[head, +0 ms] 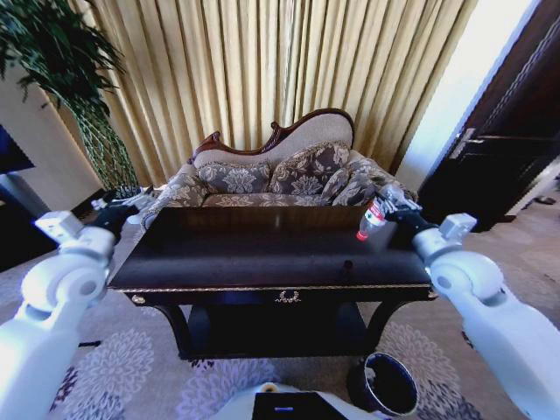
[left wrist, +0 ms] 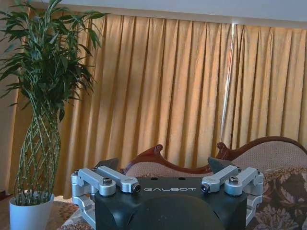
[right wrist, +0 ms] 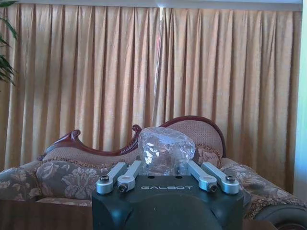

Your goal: Move to the front of the table and place the trash on the table into the trash bin.

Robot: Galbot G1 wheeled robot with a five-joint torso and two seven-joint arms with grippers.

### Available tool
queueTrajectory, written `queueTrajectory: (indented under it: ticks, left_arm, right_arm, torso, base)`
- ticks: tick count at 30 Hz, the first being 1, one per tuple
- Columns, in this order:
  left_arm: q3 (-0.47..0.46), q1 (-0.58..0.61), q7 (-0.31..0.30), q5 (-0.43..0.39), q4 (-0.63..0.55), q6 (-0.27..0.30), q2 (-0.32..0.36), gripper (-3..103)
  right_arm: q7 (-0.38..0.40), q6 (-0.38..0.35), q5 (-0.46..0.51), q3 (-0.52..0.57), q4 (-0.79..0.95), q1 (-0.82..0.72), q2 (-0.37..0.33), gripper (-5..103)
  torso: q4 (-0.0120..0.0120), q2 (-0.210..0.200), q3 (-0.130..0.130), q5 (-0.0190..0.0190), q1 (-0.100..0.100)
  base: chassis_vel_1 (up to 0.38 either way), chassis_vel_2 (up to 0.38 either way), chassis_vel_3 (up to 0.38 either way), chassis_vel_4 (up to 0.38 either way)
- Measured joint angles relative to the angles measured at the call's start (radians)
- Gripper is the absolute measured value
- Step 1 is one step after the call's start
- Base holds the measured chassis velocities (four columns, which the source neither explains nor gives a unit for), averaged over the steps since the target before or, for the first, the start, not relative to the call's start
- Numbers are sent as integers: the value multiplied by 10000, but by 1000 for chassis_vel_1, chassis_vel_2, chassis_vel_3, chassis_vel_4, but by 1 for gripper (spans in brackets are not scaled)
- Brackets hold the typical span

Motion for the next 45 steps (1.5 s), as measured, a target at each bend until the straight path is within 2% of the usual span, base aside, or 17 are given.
queueTrajectory:
  ticks: [10, 24, 32, 34, 36, 39, 45]
  left_arm:
    - [-539, 808, 72, 71, -597, 208, -416, 100]
    - [-768, 984, 349, 174, -650, 211, -362, 100]
    - [-676, 1013, 401, 1090, -673, 178, -421, 100]
    - [-664, 1001, 402, 1054, -694, 172, -422, 100]
    - [-620, 966, 389, 435, -767, 94, -465, 100]
    - [-510, 964, 311, -13, -794, -30, -551, 100]
    - [-466, 1030, 260, 46, -806, 47, -624, 100]
  right_arm:
    - [31, 3, -580, 660, 678, -776, 376, 25]
    - [23, 32, -632, 1028, 1187, -1476, 650, 25]
    - [22, 43, -639, 1147, 1251, -1566, 644, 25]
    - [21, 44, -639, 1148, 1253, -1565, 643, 25]
    - [20, 52, -640, 1139, 1254, -1555, 654, 25]
    - [15, 57, -640, 1095, 1253, -1544, 704, 25]
    - [3, 71, -663, 1058, 1243, -1560, 730, 25]
  torso:
    - [4, 0, 1, -3, 0]
    - [3, -2, 2, -2, 3]
    - [2, -2, 2, -1, 2]
    - [3, -2, 2, -1, 3]
    - [2, -2, 2, -1, 2]
    - [2, -1, 1, -1, 1]
    - [2, -1, 1, -1, 1]
  base:
    - [0, 0, 0, 0]
    - [8, -4, -5, 3]
    - [50, -55, -61, 63]
    - [62, -78, -81, 102]
    - [72, -77, -70, 91]
    - [84, -85, -59, 82]
    - [69, -73, -69, 74]
